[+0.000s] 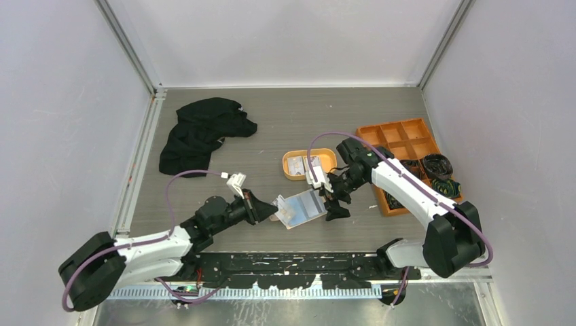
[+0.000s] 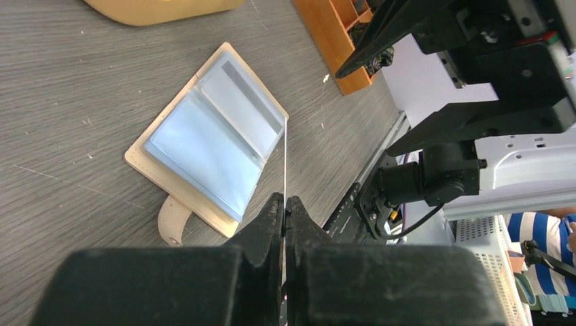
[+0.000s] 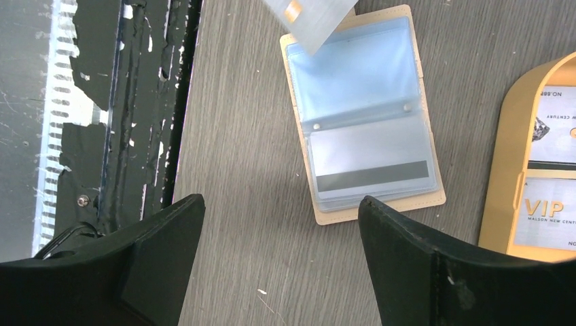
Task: Put the credit cards into the card holder
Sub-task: Pick up the credit card from the storage box, then insert the credit card into the card holder.
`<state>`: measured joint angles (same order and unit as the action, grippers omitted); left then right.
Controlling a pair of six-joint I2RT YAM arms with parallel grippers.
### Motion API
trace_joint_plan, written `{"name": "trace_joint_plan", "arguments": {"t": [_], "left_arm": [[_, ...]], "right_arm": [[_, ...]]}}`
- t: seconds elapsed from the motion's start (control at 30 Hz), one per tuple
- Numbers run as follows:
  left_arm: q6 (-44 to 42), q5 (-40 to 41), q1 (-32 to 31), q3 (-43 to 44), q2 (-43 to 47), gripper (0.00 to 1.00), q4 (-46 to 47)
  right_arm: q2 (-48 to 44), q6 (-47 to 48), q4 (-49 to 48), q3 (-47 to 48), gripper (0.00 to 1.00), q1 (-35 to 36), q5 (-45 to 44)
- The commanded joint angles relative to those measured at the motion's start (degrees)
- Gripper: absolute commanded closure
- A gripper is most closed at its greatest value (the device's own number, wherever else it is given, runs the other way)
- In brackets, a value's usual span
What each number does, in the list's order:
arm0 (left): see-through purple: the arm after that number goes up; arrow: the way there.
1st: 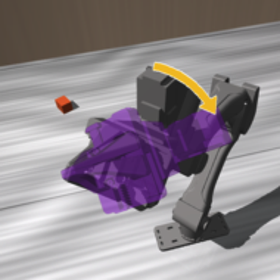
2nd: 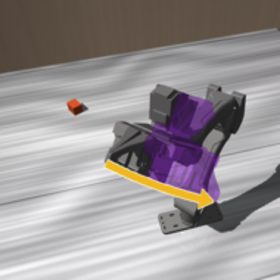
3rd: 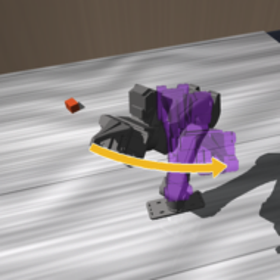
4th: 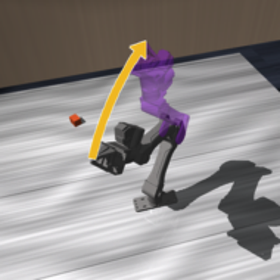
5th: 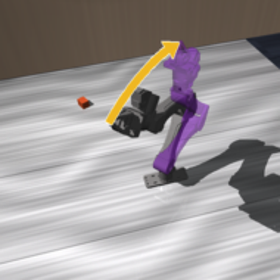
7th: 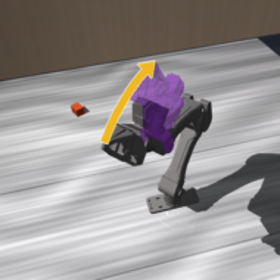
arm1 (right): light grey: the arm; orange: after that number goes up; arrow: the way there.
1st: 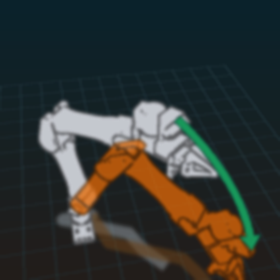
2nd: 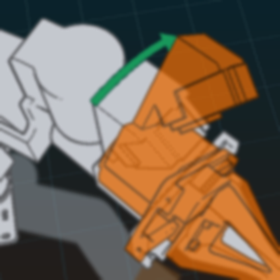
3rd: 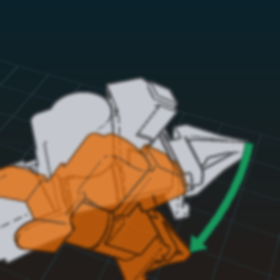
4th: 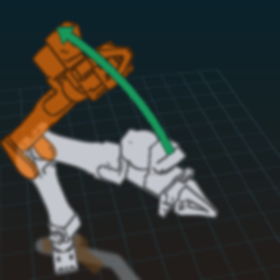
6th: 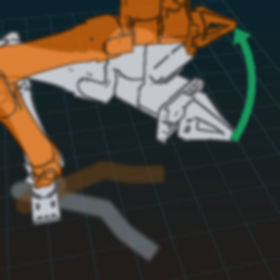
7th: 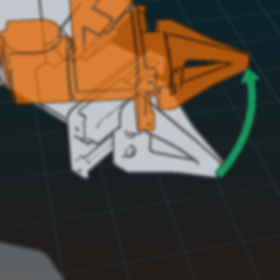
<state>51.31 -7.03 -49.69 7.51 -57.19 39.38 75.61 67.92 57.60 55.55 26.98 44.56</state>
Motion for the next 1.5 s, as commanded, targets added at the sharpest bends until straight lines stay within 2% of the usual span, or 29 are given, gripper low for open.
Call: {"name": "trace_joint_plan", "arguments": {"t": [0.0, 0.23, 0.7, 1.23, 1.47], "left_arm": [[-2.18, 2.23, 0.2, 0.05, 6.11, 1.0, -5.59], [-2.11, 2.08, 0.21, -0.43, 10.11, 1.0, -6.53], [0.58, 0.64, 0.21, -0.91, 8.27, 1.0, -2.33], [4.28, -1.71, 0.21, 0.01, -8.75, 1.0, 12.01], [6.22, 1.35, 0.17, 2.64, -15.51, 1.0, 12.27]], "right_arm": [[-0.56, 2.13, 0.68, 0.09, 0.12, -0.04, 0.01], [-1.16, 2.72, 0.97, 0.0, 0.12, -0.16, 0.28], [-2.78, 3.85, 1.86, 0.26, 0.13, -0.09, -1.03], [-0.57, 6.28, 2.71, -0.19, 0.12, -0.05, -4.73], [-0.44, 7.14, 2.93, -0.37, 0.13, -0.15, -8.43]]}}
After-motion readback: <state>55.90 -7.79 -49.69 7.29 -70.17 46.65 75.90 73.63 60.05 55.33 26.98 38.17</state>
